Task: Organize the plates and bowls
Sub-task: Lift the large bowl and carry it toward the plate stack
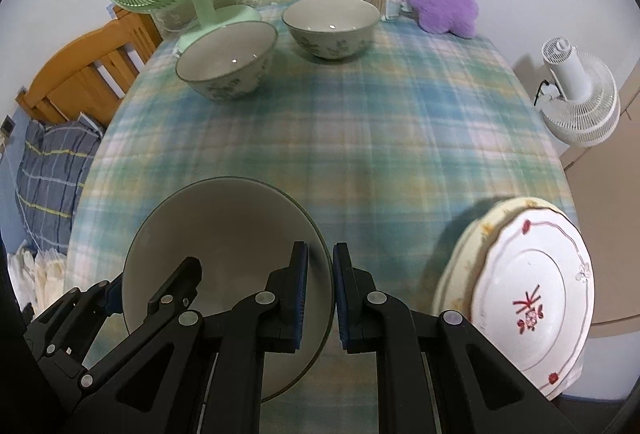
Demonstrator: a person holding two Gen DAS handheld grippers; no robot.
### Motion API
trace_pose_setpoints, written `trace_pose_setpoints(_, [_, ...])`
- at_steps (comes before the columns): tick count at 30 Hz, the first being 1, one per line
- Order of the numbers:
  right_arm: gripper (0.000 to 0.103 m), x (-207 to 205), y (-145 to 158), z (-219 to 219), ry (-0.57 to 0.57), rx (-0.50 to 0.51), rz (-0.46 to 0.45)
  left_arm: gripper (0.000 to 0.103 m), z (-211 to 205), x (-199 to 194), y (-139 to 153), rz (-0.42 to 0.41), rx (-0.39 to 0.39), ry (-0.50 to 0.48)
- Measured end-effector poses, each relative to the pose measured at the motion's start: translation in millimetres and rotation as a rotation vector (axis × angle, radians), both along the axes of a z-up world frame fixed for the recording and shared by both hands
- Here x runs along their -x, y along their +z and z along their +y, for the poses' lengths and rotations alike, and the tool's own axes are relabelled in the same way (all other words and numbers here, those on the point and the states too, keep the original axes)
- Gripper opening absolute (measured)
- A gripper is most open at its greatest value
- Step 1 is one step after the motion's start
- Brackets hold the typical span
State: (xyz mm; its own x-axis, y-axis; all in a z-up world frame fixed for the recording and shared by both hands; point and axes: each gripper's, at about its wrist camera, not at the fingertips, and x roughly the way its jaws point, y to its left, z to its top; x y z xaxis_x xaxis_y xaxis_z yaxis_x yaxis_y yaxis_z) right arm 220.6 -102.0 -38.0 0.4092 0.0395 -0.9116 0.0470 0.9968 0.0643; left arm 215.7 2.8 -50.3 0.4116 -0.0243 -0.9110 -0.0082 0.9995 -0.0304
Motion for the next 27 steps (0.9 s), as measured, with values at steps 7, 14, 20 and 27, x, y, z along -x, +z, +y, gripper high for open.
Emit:
trace_pose_setpoints(7, [0.016,13.4,-8.8,-19.1,0.010,-0.004,0.022,0.032,-18.5,11.7,-8.0,0.024,-0.006,0.008])
trace_pose_setpoints(14, [0.016,17.0,-16.9,-27.2,0.038,-0.010,0.049,0.032,-23.6,18.5,-14.8,0.046,-0.021,0.036])
trace_pose_setpoints(20, [0.016,17.2,-20.4,-25.8,0.059,0.004,0.043,0.033,-27.7,20.4,-15.0,0.041,-0.034,0.036])
trace_pose_setpoints(27, [0.020,16.7,-20.5,-27.9,0.071,-0.030,0.045,0.059,-28.4,22.0,-10.7,0.036,-0.052,0.035])
